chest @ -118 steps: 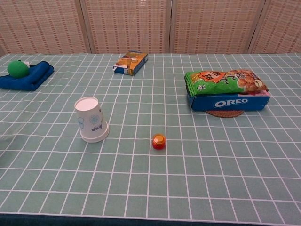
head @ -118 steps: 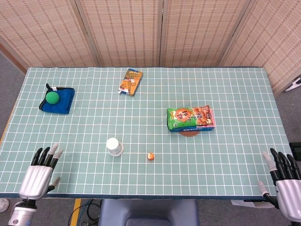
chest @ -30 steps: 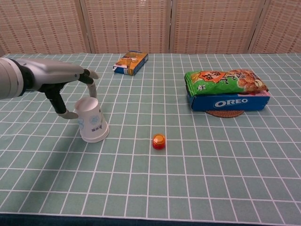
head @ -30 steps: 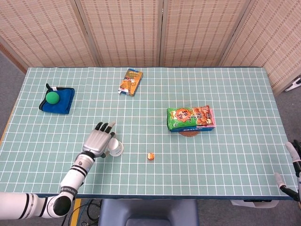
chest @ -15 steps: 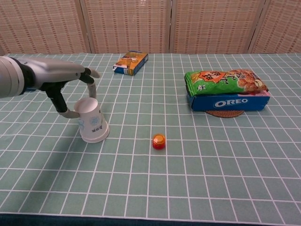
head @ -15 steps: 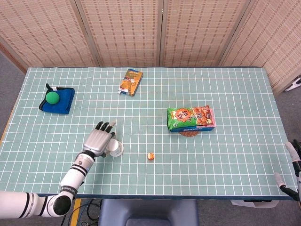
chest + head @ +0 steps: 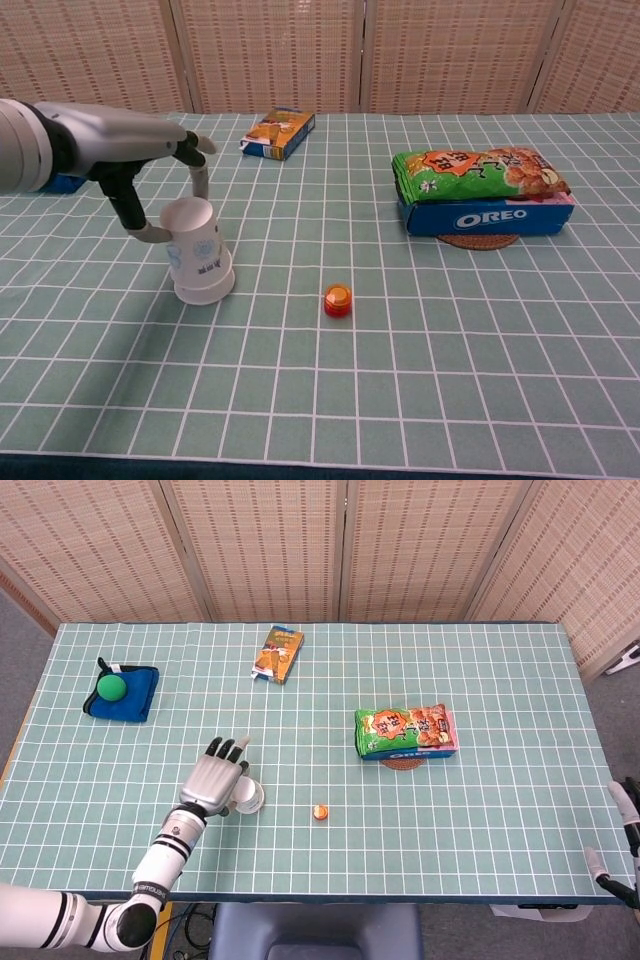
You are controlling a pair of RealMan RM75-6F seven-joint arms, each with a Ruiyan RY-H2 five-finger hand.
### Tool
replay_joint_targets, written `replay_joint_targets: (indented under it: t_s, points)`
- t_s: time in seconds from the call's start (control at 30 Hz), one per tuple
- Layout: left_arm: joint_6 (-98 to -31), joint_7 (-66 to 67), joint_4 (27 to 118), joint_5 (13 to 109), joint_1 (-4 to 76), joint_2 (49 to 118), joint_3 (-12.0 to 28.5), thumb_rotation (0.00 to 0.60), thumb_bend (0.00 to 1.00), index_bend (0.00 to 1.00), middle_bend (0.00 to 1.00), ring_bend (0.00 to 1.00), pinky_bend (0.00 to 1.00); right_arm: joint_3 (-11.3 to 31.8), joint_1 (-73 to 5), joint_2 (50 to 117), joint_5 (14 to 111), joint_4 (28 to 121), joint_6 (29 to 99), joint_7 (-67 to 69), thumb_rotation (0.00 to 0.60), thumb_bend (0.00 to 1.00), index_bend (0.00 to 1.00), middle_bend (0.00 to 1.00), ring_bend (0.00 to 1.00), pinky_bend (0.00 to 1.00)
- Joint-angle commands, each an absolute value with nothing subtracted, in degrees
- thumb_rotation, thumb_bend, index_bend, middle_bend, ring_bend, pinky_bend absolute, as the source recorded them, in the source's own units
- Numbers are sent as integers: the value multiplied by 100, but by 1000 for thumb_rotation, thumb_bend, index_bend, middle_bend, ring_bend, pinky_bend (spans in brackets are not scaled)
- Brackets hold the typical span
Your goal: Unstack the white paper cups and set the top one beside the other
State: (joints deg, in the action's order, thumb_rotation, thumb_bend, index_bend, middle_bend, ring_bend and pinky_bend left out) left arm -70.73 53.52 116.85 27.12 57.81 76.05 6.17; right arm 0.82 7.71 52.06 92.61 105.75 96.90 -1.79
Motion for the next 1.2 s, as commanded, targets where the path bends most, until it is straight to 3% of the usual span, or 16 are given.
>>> replay_joint_targets:
  t_s: [0.03,0.63,0.97,1.2]
  points:
    - [-7401,5612,12003,2538,5906,7569,707,600,295,435,0,0,0,75,765,5200,9278,10568,9681,-166,600,310,8,0,0,0]
    - [-8284,6089,12962,2000,6189,7197,1044,600,295,436,0,0,0,84,760,5233,9285,10568,9697,-263,600,310,7,0,0,0]
    - [-8664,6128,13421,2127,6087,6812,952,600,295,442,0,0,0,98,765,5297,9272,10591,9716,-414,600,310,7,0,0,0]
    - [-8461,5707,13320,2427,5776,6612,725,600,295,443,0,0,0,87,723,5353,9259,10618,9610,-588,600,310,7,0,0,0]
